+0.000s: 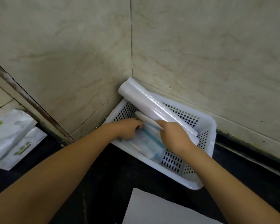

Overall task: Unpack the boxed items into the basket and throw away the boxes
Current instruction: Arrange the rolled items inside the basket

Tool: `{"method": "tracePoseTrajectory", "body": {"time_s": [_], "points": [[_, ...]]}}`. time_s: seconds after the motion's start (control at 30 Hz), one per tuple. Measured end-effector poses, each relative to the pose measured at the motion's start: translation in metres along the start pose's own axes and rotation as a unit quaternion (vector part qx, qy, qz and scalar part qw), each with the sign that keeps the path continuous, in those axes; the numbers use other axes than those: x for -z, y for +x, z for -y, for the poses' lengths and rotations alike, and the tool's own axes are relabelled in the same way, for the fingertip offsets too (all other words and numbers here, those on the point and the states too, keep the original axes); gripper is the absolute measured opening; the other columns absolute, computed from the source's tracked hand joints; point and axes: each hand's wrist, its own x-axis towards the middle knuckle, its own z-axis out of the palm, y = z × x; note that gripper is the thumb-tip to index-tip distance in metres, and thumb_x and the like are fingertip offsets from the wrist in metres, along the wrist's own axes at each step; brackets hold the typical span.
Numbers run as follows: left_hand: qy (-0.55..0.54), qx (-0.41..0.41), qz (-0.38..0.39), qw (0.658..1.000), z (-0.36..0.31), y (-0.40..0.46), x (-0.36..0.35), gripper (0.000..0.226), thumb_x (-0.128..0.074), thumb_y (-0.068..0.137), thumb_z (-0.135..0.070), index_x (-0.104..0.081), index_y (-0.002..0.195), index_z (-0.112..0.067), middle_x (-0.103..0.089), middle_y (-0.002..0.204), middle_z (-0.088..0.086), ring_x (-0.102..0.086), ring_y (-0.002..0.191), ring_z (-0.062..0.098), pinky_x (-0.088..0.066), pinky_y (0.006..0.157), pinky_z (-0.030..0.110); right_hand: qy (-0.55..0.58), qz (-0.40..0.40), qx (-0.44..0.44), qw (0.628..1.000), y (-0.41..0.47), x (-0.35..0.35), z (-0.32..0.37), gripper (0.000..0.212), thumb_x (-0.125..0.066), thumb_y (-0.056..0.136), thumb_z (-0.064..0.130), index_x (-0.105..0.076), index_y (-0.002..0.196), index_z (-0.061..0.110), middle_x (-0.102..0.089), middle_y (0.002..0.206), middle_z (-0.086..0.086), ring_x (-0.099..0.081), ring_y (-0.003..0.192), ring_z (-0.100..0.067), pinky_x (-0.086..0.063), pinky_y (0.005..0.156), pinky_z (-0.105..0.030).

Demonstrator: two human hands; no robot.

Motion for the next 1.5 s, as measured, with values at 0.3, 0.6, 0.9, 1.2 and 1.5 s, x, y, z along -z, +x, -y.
{"method": "tracePoseTrajectory", "body": {"time_s": [0.3, 0.6, 0.9, 1.2, 1.5], "points": [[-0.128, 0.103, 0.009, 0.986, -0.013, -0.008, 0.006, 0.012, -0.043, 0.088, -0.010, -0.049, 0.099, -0.009, -0.044, 0.073, 0.002, -0.042, 0.063, 0.011, -0.035, 0.055, 0.024, -0.152, 0.038, 0.074, 0.985, -0.024, -0.021, -0.009, 0.083, -0.050, 0.082, -0.004, -0.012, 0.149, 0.027, -0.045, 0.133, -0.009, -0.062, 0.093, -0.031, -0.053, 0.068, -0.039], [-0.578, 0.160, -0.034, 0.799, -0.007, -0.014, 0.016, 0.034, -0.063, 0.087, -0.026, -0.061, 0.109, 0.000, -0.066, 0.090, 0.013, -0.063, 0.082, 0.024, -0.052, 0.077, 0.031, -0.119, 0.061, 0.095, 0.986, -0.024, -0.020, -0.007, 0.089, -0.046, 0.081, -0.011, -0.004, 0.150, 0.028, -0.016, 0.156, -0.007, -0.048, 0.120, -0.032, -0.052, 0.083, -0.039], [-0.520, 0.072, -0.073, 0.848, -0.019, -0.034, 0.032, 0.020, -0.053, 0.091, -0.004, -0.062, 0.108, -0.001, -0.066, 0.097, 0.008, -0.063, 0.090, 0.017, -0.054, 0.075, 0.023, 0.178, 0.014, 0.047, 0.983, -0.024, -0.004, -0.003, 0.061, -0.058, 0.087, 0.044, -0.033, 0.139, 0.025, -0.054, 0.129, 0.001, -0.053, 0.111, -0.013, -0.047, 0.098, -0.036], [-0.376, 0.025, -0.017, 0.926, -0.017, -0.020, 0.008, 0.028, -0.065, 0.084, -0.026, -0.067, 0.111, -0.021, -0.067, 0.117, 0.002, -0.061, 0.110, 0.018, -0.048, 0.096, 0.033, 0.136, -0.078, -0.055, 0.986, -0.006, 0.036, -0.021, 0.018, -0.053, 0.092, 0.016, -0.065, 0.105, 0.020, -0.053, 0.064, 0.015, -0.047, 0.054, -0.004, -0.031, 0.049, -0.019], [0.087, 0.043, 0.174, 0.980, -0.039, -0.009, -0.001, 0.072, -0.061, 0.084, -0.043, -0.030, 0.140, -0.009, -0.039, 0.146, 0.012, -0.044, 0.127, 0.028, -0.039, 0.104, 0.038, 0.142, -0.105, 0.002, 0.984, -0.014, 0.019, -0.013, 0.024, -0.048, 0.094, 0.011, -0.059, 0.115, 0.015, -0.058, 0.091, 0.003, -0.047, 0.067, 0.001, -0.035, 0.060, -0.010]]}}
